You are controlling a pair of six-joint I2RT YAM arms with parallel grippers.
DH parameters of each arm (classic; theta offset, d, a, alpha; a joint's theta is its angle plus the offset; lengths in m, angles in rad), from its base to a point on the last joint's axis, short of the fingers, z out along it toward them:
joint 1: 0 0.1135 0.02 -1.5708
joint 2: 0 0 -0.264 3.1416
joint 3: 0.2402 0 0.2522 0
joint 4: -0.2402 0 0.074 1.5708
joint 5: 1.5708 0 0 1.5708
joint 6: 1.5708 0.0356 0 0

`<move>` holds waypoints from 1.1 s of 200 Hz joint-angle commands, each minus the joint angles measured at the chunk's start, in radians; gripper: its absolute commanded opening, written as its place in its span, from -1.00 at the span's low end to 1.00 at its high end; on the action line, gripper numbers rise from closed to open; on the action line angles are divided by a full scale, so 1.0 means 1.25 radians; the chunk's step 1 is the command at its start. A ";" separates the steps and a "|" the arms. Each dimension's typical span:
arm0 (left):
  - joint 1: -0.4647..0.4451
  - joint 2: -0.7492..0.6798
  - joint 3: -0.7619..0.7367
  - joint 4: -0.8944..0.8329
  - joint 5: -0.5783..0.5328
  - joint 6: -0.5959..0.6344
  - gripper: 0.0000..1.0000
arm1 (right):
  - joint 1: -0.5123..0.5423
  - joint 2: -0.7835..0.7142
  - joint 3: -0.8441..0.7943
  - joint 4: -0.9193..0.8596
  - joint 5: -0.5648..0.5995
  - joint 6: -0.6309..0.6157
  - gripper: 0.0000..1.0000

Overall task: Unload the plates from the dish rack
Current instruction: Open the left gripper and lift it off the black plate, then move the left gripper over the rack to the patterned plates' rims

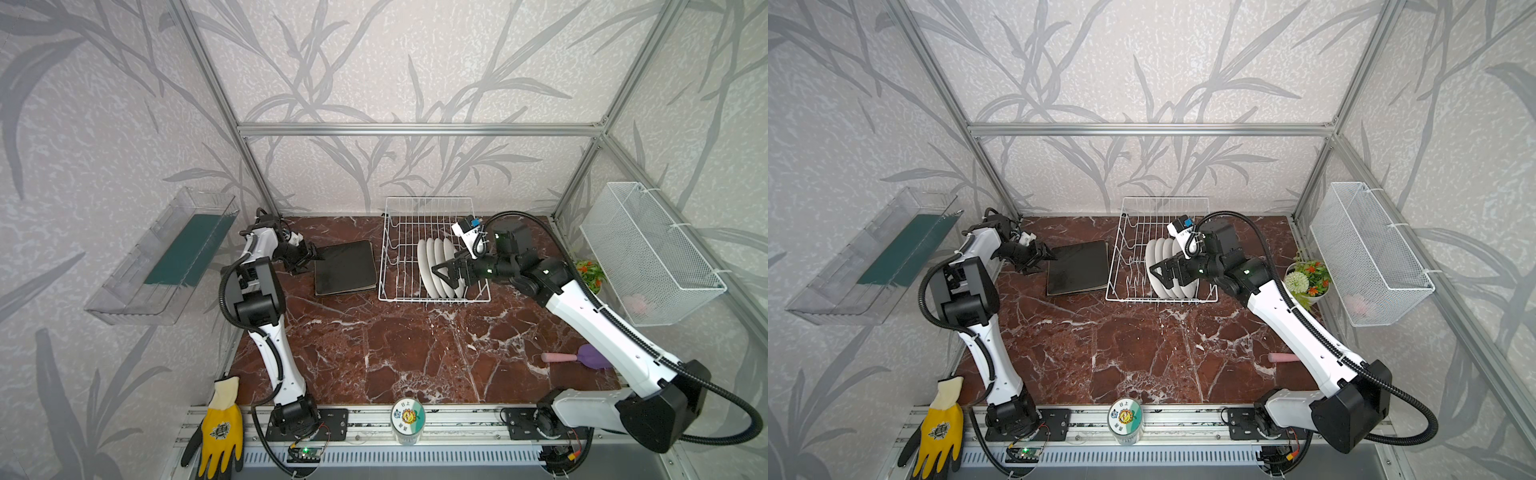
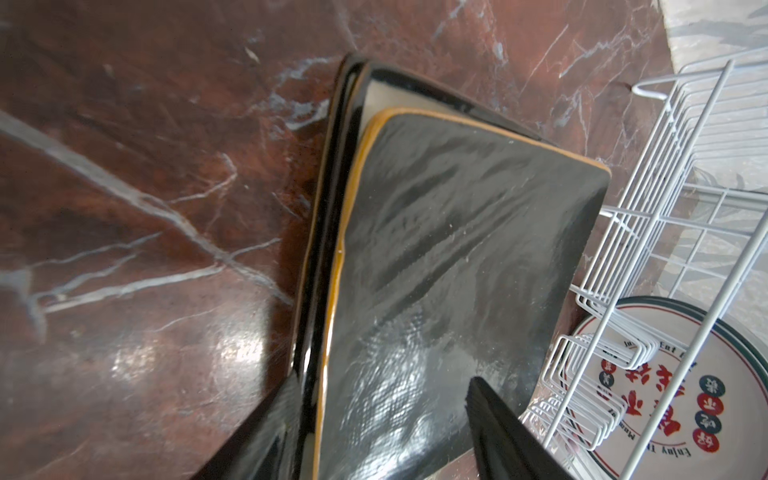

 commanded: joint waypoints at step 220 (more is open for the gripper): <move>-0.228 -0.485 -0.122 0.184 -0.158 -0.019 0.98 | 0.012 -0.146 -0.104 0.061 0.287 -0.044 0.98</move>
